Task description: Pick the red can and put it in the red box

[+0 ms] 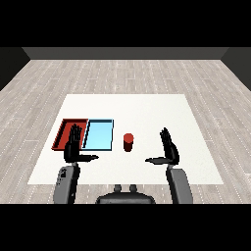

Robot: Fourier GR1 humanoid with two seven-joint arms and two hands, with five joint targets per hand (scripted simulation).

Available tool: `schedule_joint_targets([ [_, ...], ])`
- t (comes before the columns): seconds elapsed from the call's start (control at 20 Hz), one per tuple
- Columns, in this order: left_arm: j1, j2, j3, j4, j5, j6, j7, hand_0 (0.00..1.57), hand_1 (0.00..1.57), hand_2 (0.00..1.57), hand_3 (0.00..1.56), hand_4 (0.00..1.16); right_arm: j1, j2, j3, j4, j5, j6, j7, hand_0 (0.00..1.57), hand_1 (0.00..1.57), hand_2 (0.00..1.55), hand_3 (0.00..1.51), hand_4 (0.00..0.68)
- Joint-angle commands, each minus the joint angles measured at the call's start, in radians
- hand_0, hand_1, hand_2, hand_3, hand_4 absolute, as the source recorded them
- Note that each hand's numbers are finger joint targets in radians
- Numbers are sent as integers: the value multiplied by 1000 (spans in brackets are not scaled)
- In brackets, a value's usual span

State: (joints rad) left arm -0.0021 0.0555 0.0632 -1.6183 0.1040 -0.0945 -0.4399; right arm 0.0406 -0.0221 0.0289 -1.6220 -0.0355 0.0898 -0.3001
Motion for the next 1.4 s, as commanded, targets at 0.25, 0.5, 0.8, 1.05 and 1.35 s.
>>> schedule_joint_targets([
  [0.25,79,-26,-28,-56,-11,-1,-22,0,0,0,0,0,-101,21,37,57,4,-67,81,0,0,0,0,0],
  [0.5,43,-30,-10,-19,-8,29,-15,0,0,0,0,0,-181,22,3,212,-94,-25,34,0,0,0,0,0],
  [0.8,5,-12,19,77,6,-6,-72,0,0,0,0,0,-198,22,145,282,-174,-156,-10,0,0,0,0,0],
  [1.05,-7,-14,0,-33,18,19,54,0,0,0,0,0,-161,22,151,300,-175,-133,-41,0,0,0,0,0],
  [1.35,20,-33,-21,5,-16,15,-29,0,0,0,0,0,-229,22,284,455,-293,-242,-158,0,0,0,0,0],
])
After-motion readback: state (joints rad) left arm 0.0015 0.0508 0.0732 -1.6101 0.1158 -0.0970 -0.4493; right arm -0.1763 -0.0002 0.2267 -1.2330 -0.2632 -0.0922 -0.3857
